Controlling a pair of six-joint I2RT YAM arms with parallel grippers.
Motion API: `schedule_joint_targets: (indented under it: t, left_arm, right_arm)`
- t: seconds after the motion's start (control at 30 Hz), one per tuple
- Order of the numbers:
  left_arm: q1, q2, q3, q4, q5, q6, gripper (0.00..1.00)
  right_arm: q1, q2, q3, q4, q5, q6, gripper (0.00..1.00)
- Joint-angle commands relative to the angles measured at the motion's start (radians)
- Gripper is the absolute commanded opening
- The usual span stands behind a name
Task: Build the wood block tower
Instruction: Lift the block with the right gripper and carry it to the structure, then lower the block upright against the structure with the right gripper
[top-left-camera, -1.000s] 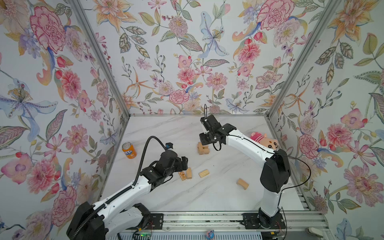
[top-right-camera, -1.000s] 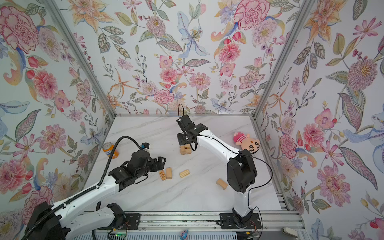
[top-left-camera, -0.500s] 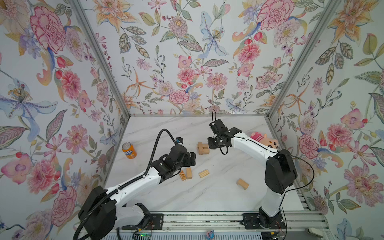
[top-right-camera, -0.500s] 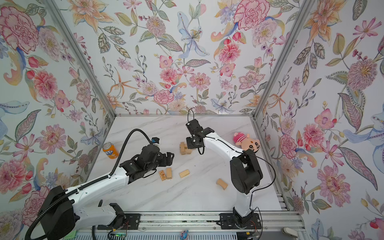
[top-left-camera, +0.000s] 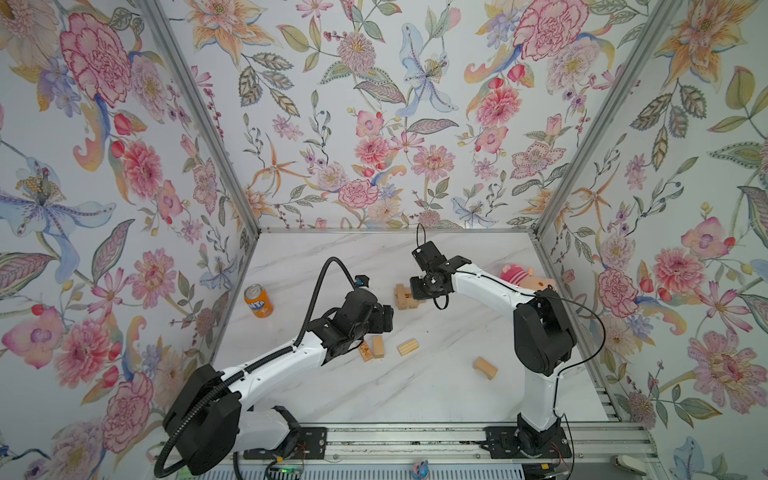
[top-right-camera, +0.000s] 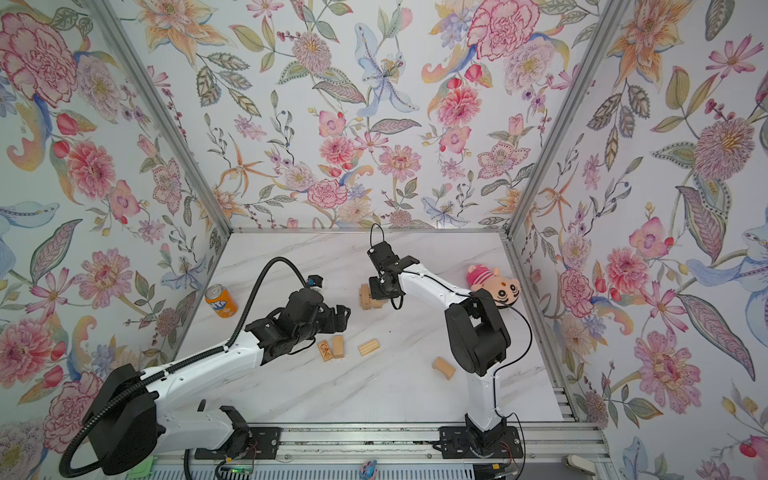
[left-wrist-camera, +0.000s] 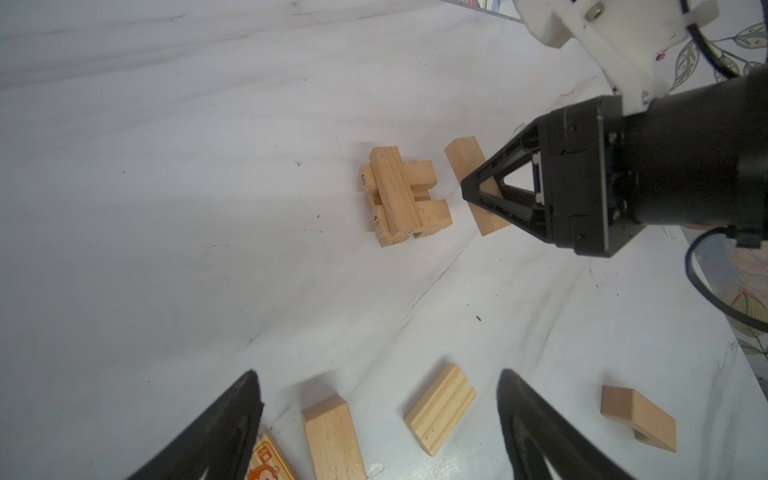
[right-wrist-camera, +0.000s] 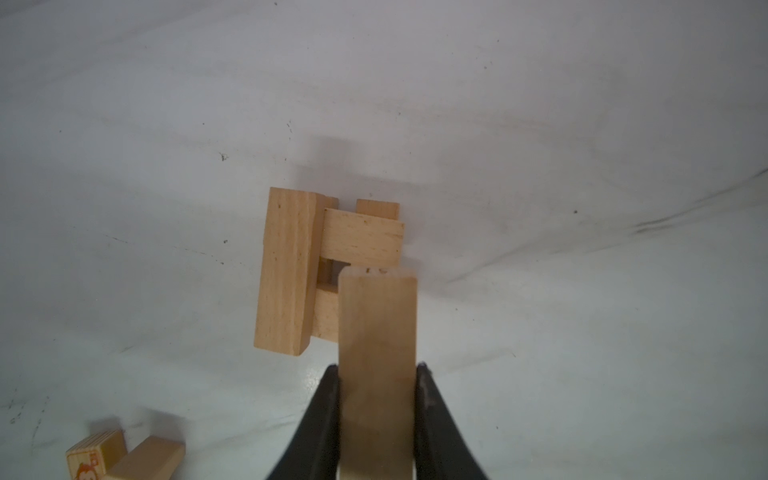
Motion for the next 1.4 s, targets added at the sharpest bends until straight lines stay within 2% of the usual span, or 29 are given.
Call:
schedule_joint_targets:
  t: [0.0,1.37]
  left_arm:
    - [-0.005,0.01,0.027,0.015,-0.005,0.026,0.9]
    - [-0.001,-0.048,0.002,-0.012,-0.043,0.054,0.9]
  right_arm:
    - [0.003,0.031,0.039,0.003,-0.01,0.027,0.24]
    - [0.021,0.14,0.105,0.002,-0.006,0.055,0.26]
